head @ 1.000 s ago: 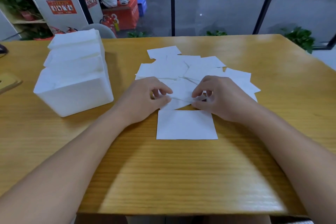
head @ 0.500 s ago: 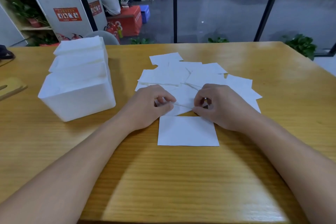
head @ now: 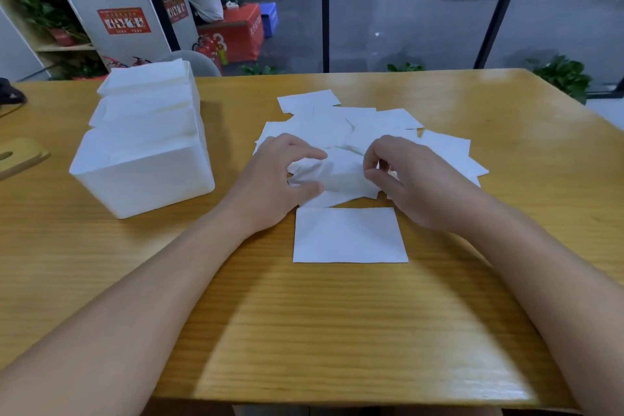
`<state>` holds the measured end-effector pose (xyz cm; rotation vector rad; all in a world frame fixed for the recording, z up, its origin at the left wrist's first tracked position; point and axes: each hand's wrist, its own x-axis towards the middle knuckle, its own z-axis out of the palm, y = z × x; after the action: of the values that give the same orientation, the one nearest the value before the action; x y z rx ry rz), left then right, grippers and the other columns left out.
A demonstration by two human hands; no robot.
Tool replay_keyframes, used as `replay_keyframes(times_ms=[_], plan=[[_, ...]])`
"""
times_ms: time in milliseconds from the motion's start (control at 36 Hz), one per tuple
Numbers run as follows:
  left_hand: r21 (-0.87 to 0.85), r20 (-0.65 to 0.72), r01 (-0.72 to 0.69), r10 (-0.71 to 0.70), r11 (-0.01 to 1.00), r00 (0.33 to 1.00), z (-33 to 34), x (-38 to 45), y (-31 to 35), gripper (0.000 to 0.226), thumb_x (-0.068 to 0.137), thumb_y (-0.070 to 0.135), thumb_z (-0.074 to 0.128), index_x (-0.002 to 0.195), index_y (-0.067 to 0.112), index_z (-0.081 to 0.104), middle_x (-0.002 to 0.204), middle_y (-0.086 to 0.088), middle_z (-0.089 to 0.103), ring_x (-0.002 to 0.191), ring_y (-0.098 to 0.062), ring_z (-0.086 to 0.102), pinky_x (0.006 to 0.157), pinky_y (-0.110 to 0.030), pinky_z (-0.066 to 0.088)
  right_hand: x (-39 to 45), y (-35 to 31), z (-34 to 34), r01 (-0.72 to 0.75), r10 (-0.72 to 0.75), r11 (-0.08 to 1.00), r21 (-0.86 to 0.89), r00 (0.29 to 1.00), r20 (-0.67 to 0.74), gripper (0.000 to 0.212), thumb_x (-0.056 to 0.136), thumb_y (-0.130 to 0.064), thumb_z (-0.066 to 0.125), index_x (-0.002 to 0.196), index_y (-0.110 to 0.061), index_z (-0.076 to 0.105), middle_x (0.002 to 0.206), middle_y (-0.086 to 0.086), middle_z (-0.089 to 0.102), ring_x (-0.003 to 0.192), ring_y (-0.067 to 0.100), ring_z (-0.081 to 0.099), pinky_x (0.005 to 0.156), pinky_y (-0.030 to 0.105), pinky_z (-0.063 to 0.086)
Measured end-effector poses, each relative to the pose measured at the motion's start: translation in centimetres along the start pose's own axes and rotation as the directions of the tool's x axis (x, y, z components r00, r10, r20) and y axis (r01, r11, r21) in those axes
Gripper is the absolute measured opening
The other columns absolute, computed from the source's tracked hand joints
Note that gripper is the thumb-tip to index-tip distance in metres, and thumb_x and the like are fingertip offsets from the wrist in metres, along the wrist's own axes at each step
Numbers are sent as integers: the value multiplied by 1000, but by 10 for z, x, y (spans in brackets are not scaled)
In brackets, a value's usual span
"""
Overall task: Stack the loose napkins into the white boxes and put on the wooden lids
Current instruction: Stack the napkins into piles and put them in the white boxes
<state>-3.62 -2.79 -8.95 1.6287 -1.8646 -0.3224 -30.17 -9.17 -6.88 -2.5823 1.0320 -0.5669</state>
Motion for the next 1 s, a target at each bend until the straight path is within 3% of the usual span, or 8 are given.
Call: replay_keyframes(times_ms=[167, 361, 444, 556, 639, 750, 861, 1000], plan=[[63, -81, -46, 51, 997, 995, 2, 2, 1, 28, 95, 31, 83, 121, 38, 77, 124, 23, 60, 123, 0, 48, 97, -12, 38, -4, -1, -5, 15, -15, 994, 107, 1000, -1, 9, 111, -32, 52, 106, -36, 58, 110, -19, 65, 104, 2, 59, 77, 16, 43], [33, -224, -112, 117, 993, 968, 3, 3, 0, 10, 105, 25, 69, 101, 29, 77, 109, 18, 72, 112, -8, 59, 94, -28, 49, -4, -1, -10, 18, -5, 978, 208, 998, -66, 4, 107, -43, 60, 110, -41, 60, 122, -17, 66, 114, 9, 63, 79, 17, 51], [-27, -256, -128, 117, 991, 960, 0, 2, 6, 11, 108, 23, 66, 104, 27, 75, 107, 19, 72, 110, -9, 62, 91, -29, 51, -7, -1, -11, -13, 29, 974, 224, 997, -65, 53, 91, -59, 78, 136, -42, 57, 135, -27, 58, 130, -3, 52, 100, 21, 45], [-60, -266, -194, 171, 979, 949, -4, -3, 16, 10, 109, 23, 65, 108, 24, 75, 107, 18, 73, 109, -12, 64, 89, -29, 52, -8, -4, -4, -60, 55, 971, 230, 998, 24, 93, 75, -71, 85, 154, -49, 42, 150, -34, 46, 141, -11, 39, 102, 15, 38], [-58, -207, -258, 242, 964, 948, -9, -6, 14, 6, 103, 17, 74, 105, 22, 77, 112, 14, 74, 114, -17, 65, 92, -35, 53, -6, -5, -3, -90, 86, 932, 352, 996, 27, 80, 85, -82, 67, 155, -48, 45, 153, -32, 49, 142, -14, 41, 110, 21, 37], [-48, -123, -284, 277, 958, 953, -14, -10, 10, 12, 93, 15, 82, 97, 26, 78, 117, 16, 71, 123, -15, 60, 105, -37, 50, -2, -4, -5, -145, 207, 830, 539, 977, -56, 45, 106, -70, 45, 136, -42, 63, 130, -21, 70, 122, -3, 63, 109, 37, 49], [11, -104, -274, 274, 962, 956, -16, -9, 10, 20, 88, 9, 82, 95, 28, 78, 119, 15, 69, 127, -13, 53, 110, -34, 45, 1, 5, 5, -180, 226, 893, 412, 972, -65, 28, 98, -51, 74, 123, -39, 71, 103, -16, 77, 99, 5, 72, 89, 44, 63], [-22, 47, -205, 206, 978, 977, -25, -13, 13, 57, 82, -1, 71, 121, 41, 72, 144, 21, 55, 147, -13, 37, 112, -24, 38, 1, 6, 10, -128, 178, 927, 353, 978, -112, 7, 98, -29, 79, 102, -35, 79, 94, -15, 77, 94, 6, 72, 80, 29, 60]])
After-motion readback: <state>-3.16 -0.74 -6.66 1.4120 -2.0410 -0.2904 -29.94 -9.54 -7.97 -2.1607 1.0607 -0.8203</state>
